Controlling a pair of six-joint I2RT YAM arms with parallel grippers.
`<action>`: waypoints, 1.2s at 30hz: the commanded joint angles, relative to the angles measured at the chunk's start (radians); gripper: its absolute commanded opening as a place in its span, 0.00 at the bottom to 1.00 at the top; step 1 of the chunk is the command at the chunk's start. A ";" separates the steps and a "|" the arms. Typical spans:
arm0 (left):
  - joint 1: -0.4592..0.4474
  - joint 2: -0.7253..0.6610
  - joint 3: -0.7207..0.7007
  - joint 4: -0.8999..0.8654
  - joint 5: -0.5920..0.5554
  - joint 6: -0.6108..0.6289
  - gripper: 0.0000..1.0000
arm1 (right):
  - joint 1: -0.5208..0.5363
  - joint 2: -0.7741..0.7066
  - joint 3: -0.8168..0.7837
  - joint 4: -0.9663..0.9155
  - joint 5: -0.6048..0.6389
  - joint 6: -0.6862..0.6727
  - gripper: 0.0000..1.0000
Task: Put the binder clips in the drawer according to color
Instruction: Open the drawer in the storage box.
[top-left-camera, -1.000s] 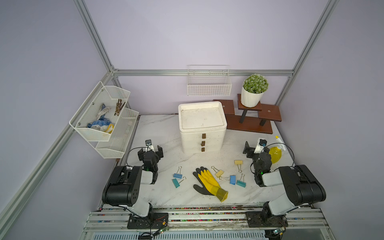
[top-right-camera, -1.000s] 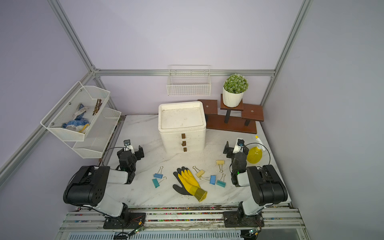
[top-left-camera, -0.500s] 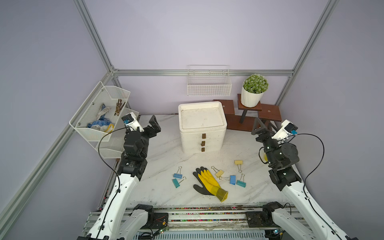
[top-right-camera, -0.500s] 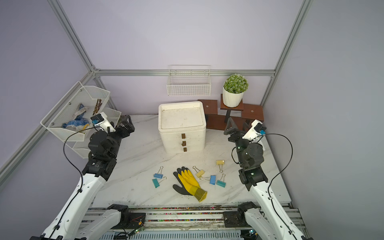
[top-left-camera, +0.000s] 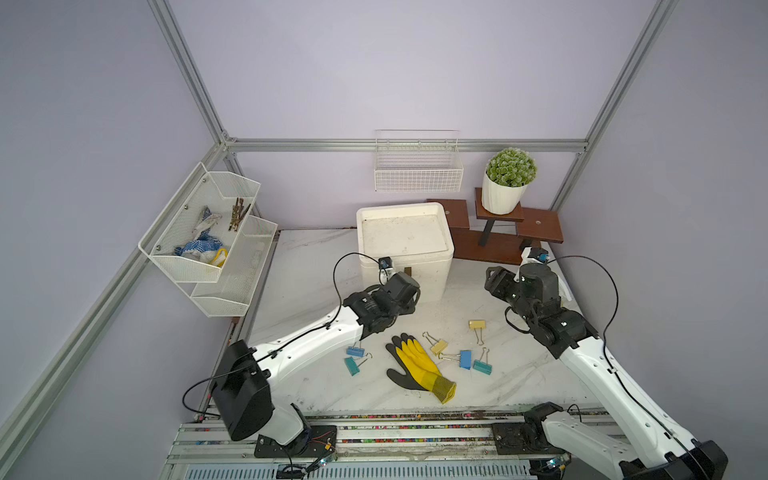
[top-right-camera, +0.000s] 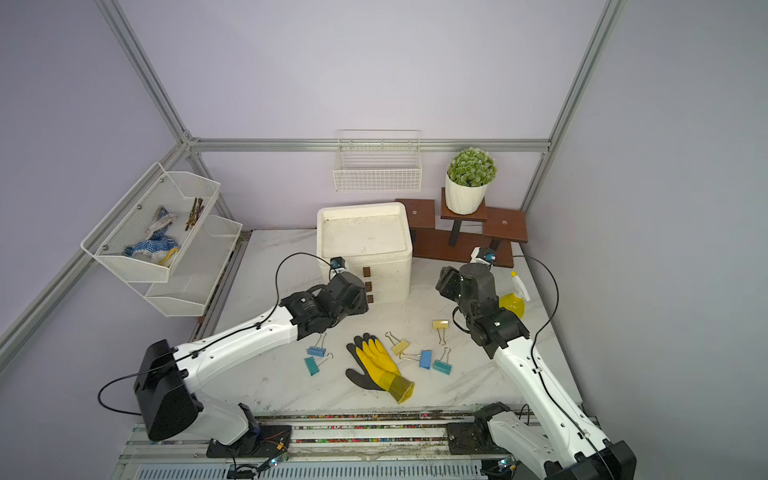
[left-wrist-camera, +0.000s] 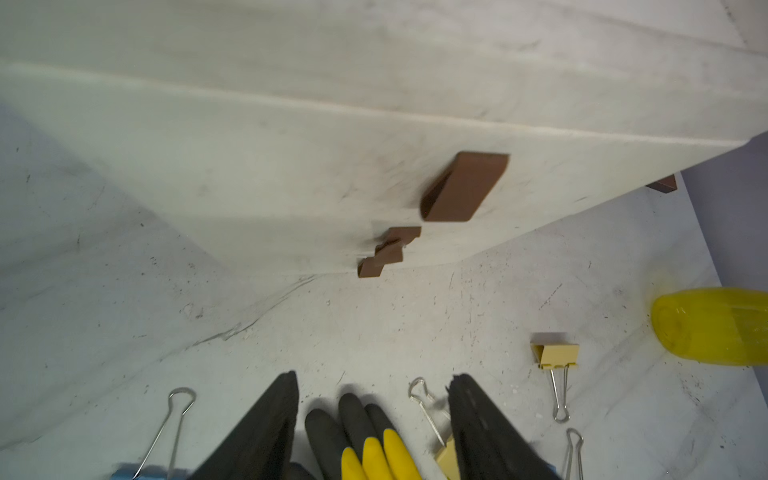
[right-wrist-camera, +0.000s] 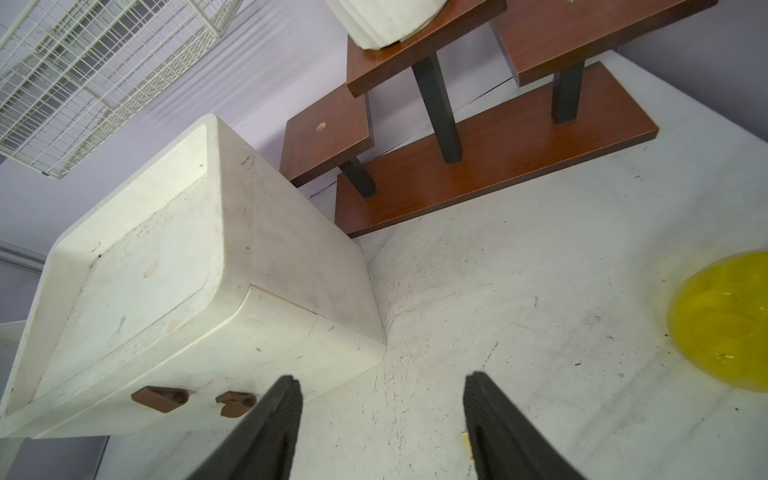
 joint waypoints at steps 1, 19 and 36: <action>-0.031 0.081 0.115 -0.095 -0.169 -0.027 0.62 | 0.006 -0.027 0.012 -0.079 0.041 -0.026 0.67; -0.033 0.259 0.306 -0.062 -0.345 0.094 0.61 | 0.005 -0.066 -0.010 -0.088 0.015 -0.054 0.67; 0.021 0.275 0.312 0.048 -0.293 0.196 0.27 | 0.005 -0.065 -0.017 -0.086 0.002 -0.043 0.67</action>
